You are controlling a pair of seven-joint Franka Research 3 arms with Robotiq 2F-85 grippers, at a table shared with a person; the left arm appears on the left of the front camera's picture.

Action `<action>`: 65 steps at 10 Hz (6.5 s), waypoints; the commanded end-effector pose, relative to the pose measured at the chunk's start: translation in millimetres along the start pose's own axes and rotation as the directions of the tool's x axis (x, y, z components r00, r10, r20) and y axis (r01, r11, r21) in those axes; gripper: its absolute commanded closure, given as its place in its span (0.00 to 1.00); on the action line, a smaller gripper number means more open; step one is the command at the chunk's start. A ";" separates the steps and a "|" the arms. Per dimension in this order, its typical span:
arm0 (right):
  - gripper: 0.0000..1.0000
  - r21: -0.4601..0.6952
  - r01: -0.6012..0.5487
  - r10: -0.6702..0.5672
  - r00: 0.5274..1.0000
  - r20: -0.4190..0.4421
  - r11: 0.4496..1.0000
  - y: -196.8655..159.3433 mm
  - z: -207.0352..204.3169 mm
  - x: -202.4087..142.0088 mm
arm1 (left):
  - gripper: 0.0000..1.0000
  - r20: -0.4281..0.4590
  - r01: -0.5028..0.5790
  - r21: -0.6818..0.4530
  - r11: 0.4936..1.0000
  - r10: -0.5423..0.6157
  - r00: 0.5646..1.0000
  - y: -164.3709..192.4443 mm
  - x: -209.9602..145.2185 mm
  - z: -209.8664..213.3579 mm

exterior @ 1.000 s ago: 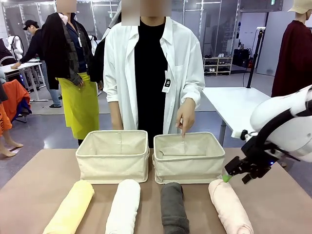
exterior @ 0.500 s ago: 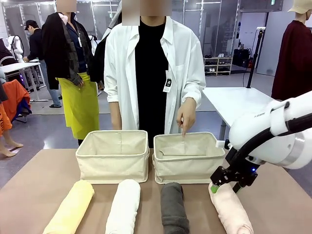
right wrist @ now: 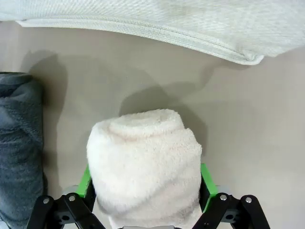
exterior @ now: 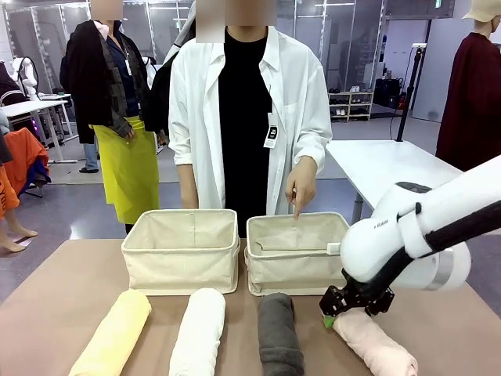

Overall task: Divide the towels into two baskets.
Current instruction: Pick up one hotel-folded towel and place it in the Fabric basket indicated by the person, then pick up one hotel-folded towel from the bottom of the table and place it in the Fabric basket indicated by the person.

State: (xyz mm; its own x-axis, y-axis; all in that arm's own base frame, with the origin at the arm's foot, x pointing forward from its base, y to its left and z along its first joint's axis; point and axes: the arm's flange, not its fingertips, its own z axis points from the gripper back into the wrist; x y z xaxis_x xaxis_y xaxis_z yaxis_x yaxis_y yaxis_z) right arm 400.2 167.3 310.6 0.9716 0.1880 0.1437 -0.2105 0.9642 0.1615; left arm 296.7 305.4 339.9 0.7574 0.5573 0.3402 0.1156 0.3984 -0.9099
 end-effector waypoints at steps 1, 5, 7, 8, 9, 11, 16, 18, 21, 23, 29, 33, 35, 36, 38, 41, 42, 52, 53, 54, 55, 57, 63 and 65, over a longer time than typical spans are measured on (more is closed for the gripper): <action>0.00 -0.066 0.020 -0.018 0.999 0.037 0.998 9.7 -9.8 -51.6 | 0.00 0.005 0.002 -0.008 1.000 -0.002 1.000 -1.4 0.1 2.7; 0.57 -0.118 0.006 0.005 0.996 0.087 0.993 12.6 -2.1 -52.7 | 0.00 0.005 0.002 -0.008 1.000 -0.002 1.000 -1.4 0.1 2.7; 0.63 -0.123 0.001 0.008 0.998 0.067 0.992 15.6 -1.5 -50.2 | 0.00 0.005 0.002 -0.008 1.000 -0.002 1.000 -1.4 0.1 2.7; 1.00 -0.122 -0.001 0.008 0.998 0.060 0.993 15.9 -1.8 -49.3 | 0.00 0.005 0.002 -0.008 1.000 -0.002 1.000 -1.4 0.1 2.7; 1.00 -0.127 -0.008 0.015 0.998 0.058 0.992 17.1 1.1 -47.2 | 0.00 0.005 0.002 -0.008 1.000 -0.002 1.000 -1.4 0.1 2.7; 1.00 -0.152 -0.052 0.059 0.997 0.042 0.987 17.1 20.2 -43.1 | 0.00 0.005 0.002 -0.008 1.000 -0.002 1.000 -1.4 0.1 2.7; 1.00 -0.079 -0.497 0.493 0.868 -0.056 0.864 47.9 127.4 -39.4 | 0.00 0.005 0.002 -0.008 1.000 -0.002 1.000 -1.4 0.1 2.7; 1.00 -0.101 -0.786 0.781 0.617 -0.095 0.609 59.2 160.8 -39.1 | 0.00 0.005 0.002 -0.008 1.000 -0.002 1.000 -1.4 0.1 2.7; 1.00 -0.049 -0.941 0.936 0.339 -0.096 0.336 74.2 173.6 -43.8 | 0.00 0.005 0.002 -0.008 1.000 -0.002 1.000 -1.4 0.1 2.7; 1.00 -0.064 -0.907 0.899 0.422 -0.118 0.417 79.9 175.5 -43.3 | 0.00 0.005 0.002 -0.008 1.000 -0.002 1.000 -1.4 0.1 2.7; 0.61 -0.082 -0.923 0.922 0.380 -0.065 0.375 78.8 174.8 -17.4 | 0.00 0.005 0.002 -0.008 1.000 -0.002 1.000 -1.4 0.1 2.7; 0.61 -0.068 -0.957 0.952 0.289 -0.103 0.283 112.1 183.4 73.2 | 0.00 0.005 0.002 -0.008 1.000 -0.002 1.000 -1.4 0.1 2.7; 0.61 -0.069 -0.965 0.962 0.260 -0.083 0.255 136.2 187.0 112.5 | 0.00 0.005 0.002 -0.008 1.000 -0.002 1.000 -1.4 0.1 2.7; 0.61 -0.069 -0.967 0.963 0.253 -0.095 0.247 151.1 182.8 136.2 | 0.00 0.005 0.002 -0.008 1.000 -0.002 1.000 -1.4 0.1 2.7; 0.61 -0.104 -0.955 0.952 0.289 -0.100 0.279 164.4 163.2 173.7 | 0.00 0.005 0.002 -0.008 1.000 -0.002 1.000 -1.4 0.1 2.7; 0.61 -0.116 -0.949 0.950 0.302 -0.076 0.292 154.4 121.3 210.0 | 0.00 0.005 0.002 -0.008 1.000 -0.002 1.000 -1.4 0.1 2.7; 0.61 -0.096 -0.949 0.950 0.307 -0.059 0.301 145.0 102.2 223.5 | 0.00 0.005 0.002 -0.008 1.000 -0.002 1.000 -1.4 0.1 2.7; 0.00 -0.095 -0.905 0.904 0.422 -0.066 0.415 111.3 30.4 267.1 | 0.00 0.005 0.002 -0.008 1.000 -0.002 1.000 -1.4 0.1 2.7; 0.00 -0.091 -0.907 0.906 0.417 -0.071 0.410 113.0 31.1 266.0 | 0.00 0.005 0.002 -0.008 1.000 -0.002 1.000 -1.4 0.1 2.7; 0.03 -0.094 -0.910 0.908 0.412 -0.079 0.404 114.0 31.9 264.1 | 0.00 0.005 0.002 -0.008 1.000 -0.002 1.000 -1.4 0.1 2.7; 0.00 -0.100 -0.908 0.907 0.414 -0.073 0.406 113.9 34.9 262.1 | 0.00 0.005 0.002 -0.008 1.000 -0.002 1.000 -1.4 0.1 2.7; 0.00 -0.091 -0.915 0.915 0.398 -0.060 0.392 111.1 28.7 265.4 | 0.00 0.005 0.002 -0.008 1.000 -0.002 1.000 -1.4 0.1 2.7; 0.00 -0.091 -0.915 0.915 0.398 -0.060 0.392 111.1 28.7 265.4 | 0.00 0.005 0.002 -0.008 1.000 -0.002 1.000 -1.4 0.1 2.7; 0.00 -0.091 -0.915 0.915 0.398 -0.060 0.392 111.1 28.7 265.4 | 0.00 0.005 0.002 -0.008 1.000 -0.002 1.000 -1.4 0.1 2.7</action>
State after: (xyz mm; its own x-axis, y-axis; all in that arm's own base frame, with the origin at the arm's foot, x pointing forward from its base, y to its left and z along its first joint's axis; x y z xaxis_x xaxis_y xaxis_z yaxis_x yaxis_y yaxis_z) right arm 631.9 318.1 393.9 0.1994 0.9692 0.1446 -0.9630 0.2211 -0.1540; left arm 296.9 305.2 339.8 0.7578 0.5570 0.3398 0.1154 0.3982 -0.9100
